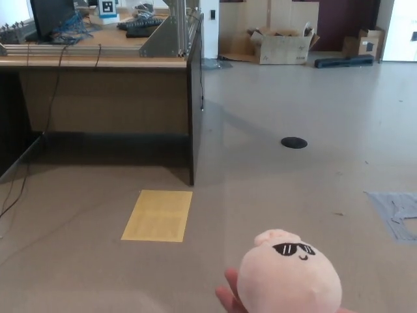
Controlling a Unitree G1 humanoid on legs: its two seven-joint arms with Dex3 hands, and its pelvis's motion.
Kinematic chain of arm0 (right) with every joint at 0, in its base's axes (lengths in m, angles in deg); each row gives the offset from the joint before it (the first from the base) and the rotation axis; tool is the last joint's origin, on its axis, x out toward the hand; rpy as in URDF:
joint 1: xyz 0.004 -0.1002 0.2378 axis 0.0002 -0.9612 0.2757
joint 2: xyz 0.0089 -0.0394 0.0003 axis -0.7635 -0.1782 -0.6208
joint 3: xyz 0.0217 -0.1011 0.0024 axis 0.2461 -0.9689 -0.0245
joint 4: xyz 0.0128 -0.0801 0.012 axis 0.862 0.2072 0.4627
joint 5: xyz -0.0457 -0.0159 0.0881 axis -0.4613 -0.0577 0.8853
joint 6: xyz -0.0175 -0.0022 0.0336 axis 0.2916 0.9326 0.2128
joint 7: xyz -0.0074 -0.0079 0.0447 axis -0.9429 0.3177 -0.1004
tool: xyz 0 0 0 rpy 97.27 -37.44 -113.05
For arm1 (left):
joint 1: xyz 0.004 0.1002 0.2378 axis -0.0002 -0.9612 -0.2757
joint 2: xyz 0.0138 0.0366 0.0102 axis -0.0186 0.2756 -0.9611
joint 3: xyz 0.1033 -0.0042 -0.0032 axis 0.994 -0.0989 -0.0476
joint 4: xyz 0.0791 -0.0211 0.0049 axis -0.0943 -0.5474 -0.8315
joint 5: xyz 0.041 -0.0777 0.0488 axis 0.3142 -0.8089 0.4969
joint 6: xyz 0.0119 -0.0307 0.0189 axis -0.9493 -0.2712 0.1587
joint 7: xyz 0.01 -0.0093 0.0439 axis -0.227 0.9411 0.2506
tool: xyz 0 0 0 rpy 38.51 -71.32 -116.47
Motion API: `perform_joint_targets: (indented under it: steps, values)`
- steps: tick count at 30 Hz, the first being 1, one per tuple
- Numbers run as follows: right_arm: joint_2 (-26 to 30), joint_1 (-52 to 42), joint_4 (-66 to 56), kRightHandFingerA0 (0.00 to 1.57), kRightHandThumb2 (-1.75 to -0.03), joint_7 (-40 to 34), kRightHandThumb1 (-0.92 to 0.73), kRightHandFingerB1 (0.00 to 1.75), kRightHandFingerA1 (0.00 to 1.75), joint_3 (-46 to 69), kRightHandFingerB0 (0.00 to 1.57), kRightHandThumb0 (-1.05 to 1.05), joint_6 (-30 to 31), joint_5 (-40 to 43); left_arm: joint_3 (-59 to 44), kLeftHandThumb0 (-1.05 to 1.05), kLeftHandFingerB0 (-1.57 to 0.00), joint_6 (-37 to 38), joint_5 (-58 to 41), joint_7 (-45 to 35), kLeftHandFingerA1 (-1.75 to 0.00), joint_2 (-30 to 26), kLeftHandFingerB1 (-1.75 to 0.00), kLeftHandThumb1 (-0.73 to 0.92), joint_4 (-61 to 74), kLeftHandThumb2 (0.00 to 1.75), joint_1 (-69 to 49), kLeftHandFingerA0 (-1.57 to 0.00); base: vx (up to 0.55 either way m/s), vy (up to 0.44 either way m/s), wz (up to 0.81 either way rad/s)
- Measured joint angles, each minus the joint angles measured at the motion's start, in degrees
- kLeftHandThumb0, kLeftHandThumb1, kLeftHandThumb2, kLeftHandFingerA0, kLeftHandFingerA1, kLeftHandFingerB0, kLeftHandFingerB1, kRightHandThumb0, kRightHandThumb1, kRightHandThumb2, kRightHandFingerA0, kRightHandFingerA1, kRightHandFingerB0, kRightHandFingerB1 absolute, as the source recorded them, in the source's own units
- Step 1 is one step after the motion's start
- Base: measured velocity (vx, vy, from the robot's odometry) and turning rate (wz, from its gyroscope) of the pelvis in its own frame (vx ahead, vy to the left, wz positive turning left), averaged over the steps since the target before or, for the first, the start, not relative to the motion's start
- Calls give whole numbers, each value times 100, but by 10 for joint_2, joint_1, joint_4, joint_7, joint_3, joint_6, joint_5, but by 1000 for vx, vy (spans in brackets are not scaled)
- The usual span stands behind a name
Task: The robot extends its left hand to pick up an emotional support dumpling from the palm of a person and brings its hand down by its side. Then it extends its arm again to hand the dumpling back to the person.
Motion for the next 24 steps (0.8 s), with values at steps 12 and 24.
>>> perform_joint_targets:
  steps: [12,24]
  values:
    - [8,50,37,47,-64,30,-80,35,40,18,40,-75,-87,22,-76,-72,0,30,-76,-91,-1,-20,0,43,22,77,67,0,0,0,0]
    - [8,92,46,47,-64,34,-80,36,40,19,40,-77,-96,24,-106,-80,0,7,-135,-203,0,-149,0,46,81,56,240,0,0,0,0]
